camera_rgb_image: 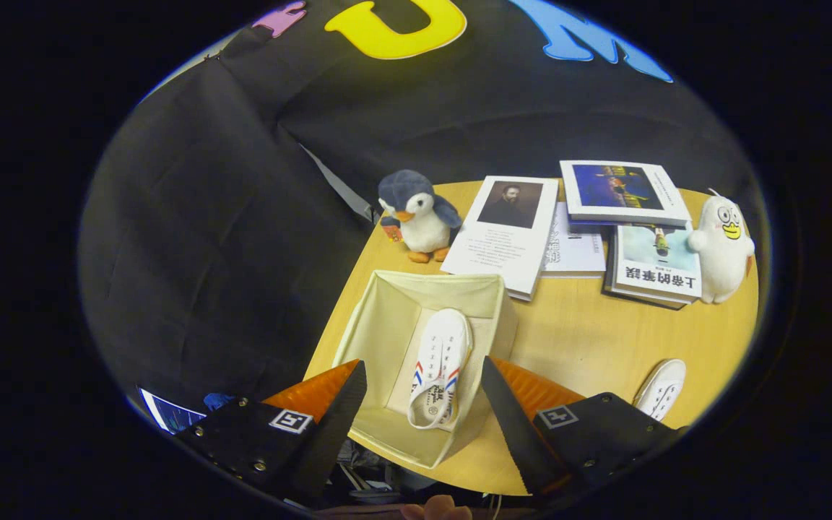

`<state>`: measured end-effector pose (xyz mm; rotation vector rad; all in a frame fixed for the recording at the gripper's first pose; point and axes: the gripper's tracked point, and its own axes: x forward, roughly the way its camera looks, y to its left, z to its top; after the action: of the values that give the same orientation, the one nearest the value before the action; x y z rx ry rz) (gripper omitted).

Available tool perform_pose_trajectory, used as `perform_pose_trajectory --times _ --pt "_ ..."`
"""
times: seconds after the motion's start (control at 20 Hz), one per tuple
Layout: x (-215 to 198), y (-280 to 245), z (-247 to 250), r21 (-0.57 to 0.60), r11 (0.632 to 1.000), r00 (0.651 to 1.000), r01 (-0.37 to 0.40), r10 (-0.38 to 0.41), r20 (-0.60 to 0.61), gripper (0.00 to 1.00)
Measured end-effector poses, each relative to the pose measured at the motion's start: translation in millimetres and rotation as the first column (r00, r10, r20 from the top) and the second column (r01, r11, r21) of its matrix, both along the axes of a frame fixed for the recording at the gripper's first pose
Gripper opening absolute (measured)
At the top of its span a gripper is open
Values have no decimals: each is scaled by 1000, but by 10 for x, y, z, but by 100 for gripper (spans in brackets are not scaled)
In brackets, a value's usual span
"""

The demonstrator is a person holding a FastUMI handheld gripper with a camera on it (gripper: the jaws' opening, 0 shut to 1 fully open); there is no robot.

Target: Open the storage box then place both shoes into the box .Put the left shoe in first, then the right shoe, with the right side of both shoes facing outward in a uniform manner.

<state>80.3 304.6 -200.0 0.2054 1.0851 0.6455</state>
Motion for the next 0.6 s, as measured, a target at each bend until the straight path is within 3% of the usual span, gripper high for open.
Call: perform_pose_trajectory --times 0.35,0.6 --pt "-12 -934 63 -30 995 994 94 -92 56 97" --pt "-36 -1708 -103 -66 975 976 213 -210 48 97"
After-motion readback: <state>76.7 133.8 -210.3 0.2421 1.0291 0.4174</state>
